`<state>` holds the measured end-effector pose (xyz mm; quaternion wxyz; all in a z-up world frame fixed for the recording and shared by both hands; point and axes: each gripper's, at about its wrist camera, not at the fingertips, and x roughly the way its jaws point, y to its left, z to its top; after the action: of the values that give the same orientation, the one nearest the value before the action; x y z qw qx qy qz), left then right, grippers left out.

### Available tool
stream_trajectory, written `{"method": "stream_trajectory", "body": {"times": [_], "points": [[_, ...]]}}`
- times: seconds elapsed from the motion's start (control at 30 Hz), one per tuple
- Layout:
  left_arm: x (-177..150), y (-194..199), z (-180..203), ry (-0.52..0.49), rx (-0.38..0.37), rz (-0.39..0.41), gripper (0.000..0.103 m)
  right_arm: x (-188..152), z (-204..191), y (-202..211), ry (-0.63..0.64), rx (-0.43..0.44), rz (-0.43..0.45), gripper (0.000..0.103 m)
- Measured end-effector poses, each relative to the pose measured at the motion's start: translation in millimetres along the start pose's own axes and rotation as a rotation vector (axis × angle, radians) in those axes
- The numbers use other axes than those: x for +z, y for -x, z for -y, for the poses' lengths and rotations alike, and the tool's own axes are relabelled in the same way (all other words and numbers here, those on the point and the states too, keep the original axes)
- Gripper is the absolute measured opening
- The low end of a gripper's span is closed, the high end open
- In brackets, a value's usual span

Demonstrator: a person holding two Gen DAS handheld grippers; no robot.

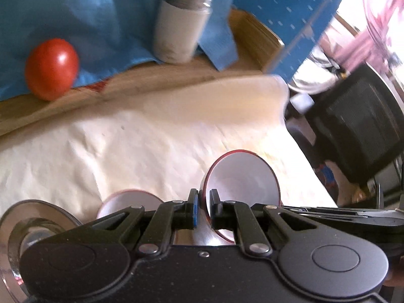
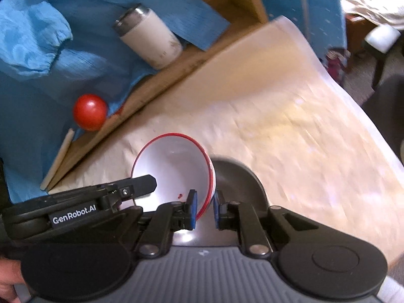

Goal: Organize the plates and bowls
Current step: 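Lift the white bowl with both tools and lower it into the steel bowl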

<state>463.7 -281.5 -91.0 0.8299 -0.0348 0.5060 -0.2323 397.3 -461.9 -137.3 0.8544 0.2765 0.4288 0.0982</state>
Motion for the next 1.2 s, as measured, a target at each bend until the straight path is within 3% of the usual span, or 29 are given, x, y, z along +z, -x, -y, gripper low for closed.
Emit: {"method": "stream_trajectory", "body": {"times": [0.43,1.2], "points": [[-20,-18,18,-0.077,-0.001,-0.108,0.009,-25,22,7,-0.083,-0.027,-0.037,0.016],[-19,-27,13,-0.057,0.016,-0.146,0.01,-22,19,1,-0.08,-0.027,-0.057,0.018]]}}
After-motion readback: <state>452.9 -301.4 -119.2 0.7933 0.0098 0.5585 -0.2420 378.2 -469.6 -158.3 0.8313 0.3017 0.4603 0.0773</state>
